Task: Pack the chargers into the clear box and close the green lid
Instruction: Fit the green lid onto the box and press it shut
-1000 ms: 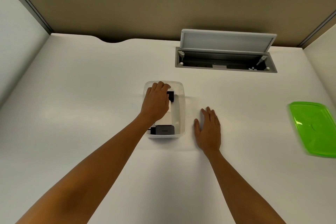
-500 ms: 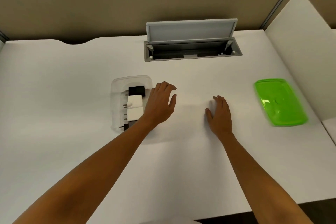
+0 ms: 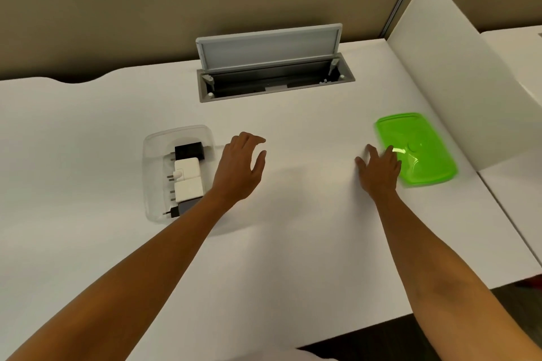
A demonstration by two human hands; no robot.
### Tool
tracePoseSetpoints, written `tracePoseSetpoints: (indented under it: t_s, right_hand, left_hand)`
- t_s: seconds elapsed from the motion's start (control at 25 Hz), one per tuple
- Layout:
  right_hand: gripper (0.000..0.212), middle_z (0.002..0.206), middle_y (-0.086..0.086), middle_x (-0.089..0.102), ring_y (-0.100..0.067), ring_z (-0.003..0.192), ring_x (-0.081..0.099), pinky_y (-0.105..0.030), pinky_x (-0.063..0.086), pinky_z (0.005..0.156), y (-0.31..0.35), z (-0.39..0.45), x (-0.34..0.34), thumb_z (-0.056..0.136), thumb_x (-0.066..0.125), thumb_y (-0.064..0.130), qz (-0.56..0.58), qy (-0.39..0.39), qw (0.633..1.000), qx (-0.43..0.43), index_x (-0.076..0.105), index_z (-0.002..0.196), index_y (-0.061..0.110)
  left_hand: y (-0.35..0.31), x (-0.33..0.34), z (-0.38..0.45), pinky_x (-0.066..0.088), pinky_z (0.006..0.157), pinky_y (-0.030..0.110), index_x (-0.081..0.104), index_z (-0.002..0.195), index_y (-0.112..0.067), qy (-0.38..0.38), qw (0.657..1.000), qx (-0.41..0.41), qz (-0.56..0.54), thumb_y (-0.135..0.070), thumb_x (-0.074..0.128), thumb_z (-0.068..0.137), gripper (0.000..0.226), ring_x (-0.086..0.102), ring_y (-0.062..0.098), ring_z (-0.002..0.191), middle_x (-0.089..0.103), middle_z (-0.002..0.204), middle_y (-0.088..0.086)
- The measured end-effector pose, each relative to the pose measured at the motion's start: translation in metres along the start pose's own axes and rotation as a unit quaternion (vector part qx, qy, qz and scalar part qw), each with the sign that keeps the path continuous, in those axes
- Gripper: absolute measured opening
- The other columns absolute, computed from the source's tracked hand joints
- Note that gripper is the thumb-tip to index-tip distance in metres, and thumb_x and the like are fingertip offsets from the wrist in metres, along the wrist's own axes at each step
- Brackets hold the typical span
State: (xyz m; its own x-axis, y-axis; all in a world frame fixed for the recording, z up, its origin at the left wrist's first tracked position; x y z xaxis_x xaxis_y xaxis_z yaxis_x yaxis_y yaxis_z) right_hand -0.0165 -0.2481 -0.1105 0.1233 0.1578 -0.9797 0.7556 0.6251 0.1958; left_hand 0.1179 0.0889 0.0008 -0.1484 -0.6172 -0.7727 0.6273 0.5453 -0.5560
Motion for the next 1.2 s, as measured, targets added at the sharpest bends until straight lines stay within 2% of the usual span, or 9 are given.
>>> tracePoseSetpoints:
  t_s: [0.2,0.44,0.56,0.68,0.8,0.92,1.04,1.12,1.2]
  right_hand:
    - [0.026,0.125,-0.024,0.051,-0.044,0.111,0.052,-0.051,0.045,0.091,0.024,-0.012,-0.012,0.094,0.053,0.011,0.008,-0.032,0.998,-0.05,0.06,0.115,0.0]
    - [0.024,0.105,-0.028,0.059,-0.045,0.098,0.059,-0.047,0.05,0.083,0.059,-0.036,-0.014,0.085,0.046,-0.012,0.098,-0.034,0.992,-0.07,0.065,0.099,-0.01]
    - [0.034,0.11,-0.022,0.064,-0.04,0.105,0.06,-0.039,0.043,0.091,0.088,-0.054,-0.02,0.082,0.048,-0.013,0.167,-0.046,0.981,-0.086,0.071,0.106,-0.002]
    - [0.036,0.107,-0.015,0.068,-0.033,0.103,0.064,-0.03,0.041,0.088,0.123,-0.074,-0.042,0.079,0.054,-0.013,0.235,-0.062,0.965,-0.093,0.073,0.104,0.004]
    - [0.028,0.104,-0.01,0.069,-0.029,0.093,0.066,-0.033,0.048,0.085,0.164,-0.092,-0.078,0.08,0.064,-0.004,0.29,-0.088,0.942,-0.144,0.074,0.102,0.01]
    - [0.021,0.104,-0.003,0.069,-0.017,0.084,0.065,-0.023,0.054,0.075,0.199,-0.114,-0.119,0.087,0.066,0.006,0.341,-0.119,0.907,-0.215,0.071,0.106,0.013]
    - [0.017,0.109,-0.002,0.069,-0.008,0.089,0.062,-0.014,0.052,0.073,0.229,-0.14,-0.158,0.093,0.062,0.015,0.402,-0.145,0.863,-0.268,0.067,0.109,0.012]
    - [0.017,0.11,-0.001,0.069,-0.009,0.093,0.065,-0.015,0.054,0.074,0.243,-0.153,-0.173,0.094,0.061,0.017,0.455,-0.149,0.832,-0.279,0.066,0.11,0.011]
    - [0.019,0.111,0.001,0.069,-0.015,0.089,0.071,-0.023,0.058,0.071,0.25,-0.153,-0.174,0.095,0.061,0.019,0.53,-0.118,0.803,-0.245,0.064,0.112,0.012]
  left_hand:
    - [0.009,-0.009,-0.006,0.04,0.091,0.026,0.06,0.121,-0.013,-0.004,1.0,-0.012,-0.004,-0.023,0.053,0.098,0.026,0.056,0.019,0.106,0.062,0.117,0.004]
    - [0.012,-0.023,-0.017,0.042,0.09,0.027,0.061,0.119,-0.013,-0.023,0.999,-0.017,-0.015,-0.021,0.055,0.097,0.024,0.056,0.018,0.103,0.062,0.114,0.002]
    - [0.014,-0.031,-0.025,0.045,0.091,0.031,0.061,0.118,-0.013,-0.03,0.999,-0.016,-0.023,-0.02,0.055,0.097,0.023,0.056,0.018,0.103,0.062,0.113,0.002]
    - [0.022,-0.036,-0.03,0.044,0.092,0.03,0.061,0.118,-0.014,-0.037,0.998,-0.027,-0.031,-0.02,0.056,0.097,0.023,0.056,0.017,0.104,0.061,0.114,0.001]
    - [0.031,-0.041,-0.034,0.044,0.092,0.027,0.06,0.119,-0.013,-0.047,0.995,-0.051,-0.077,-0.018,0.056,0.097,0.023,0.052,0.012,0.104,0.057,0.115,-0.001]
    - [0.036,-0.047,-0.039,0.041,0.088,0.022,0.058,0.121,-0.012,-0.052,0.988,-0.082,-0.117,-0.017,0.055,0.098,0.024,0.05,0.009,0.101,0.054,0.117,0.0]
    - [0.043,-0.059,-0.047,0.043,0.089,0.024,0.055,0.125,-0.009,-0.074,0.978,-0.12,-0.154,-0.016,0.055,0.098,0.029,0.05,0.012,0.098,0.052,0.118,0.004]
    - [0.051,-0.069,-0.05,0.043,0.089,0.024,0.049,0.132,-0.008,-0.096,0.967,-0.155,-0.178,-0.018,0.055,0.098,0.036,0.049,0.014,0.099,0.049,0.12,0.006]
    - [0.061,-0.079,-0.054,0.045,0.091,0.027,0.042,0.136,-0.006,-0.123,0.951,-0.19,-0.213,-0.025,0.053,0.098,0.044,0.052,0.018,0.104,0.047,0.124,0.011]
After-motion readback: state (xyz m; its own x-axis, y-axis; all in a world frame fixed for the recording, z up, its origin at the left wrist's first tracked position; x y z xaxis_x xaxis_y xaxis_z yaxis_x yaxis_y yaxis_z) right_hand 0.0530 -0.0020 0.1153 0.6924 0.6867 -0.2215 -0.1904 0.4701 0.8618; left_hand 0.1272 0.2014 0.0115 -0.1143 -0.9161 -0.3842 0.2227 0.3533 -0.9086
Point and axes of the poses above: each hand's wrist, its own z-axis towards the middle knuckle, its own x-axis out of the palm, y = z × x, the point moved 10 cm from there along z, towards the middle knuckle
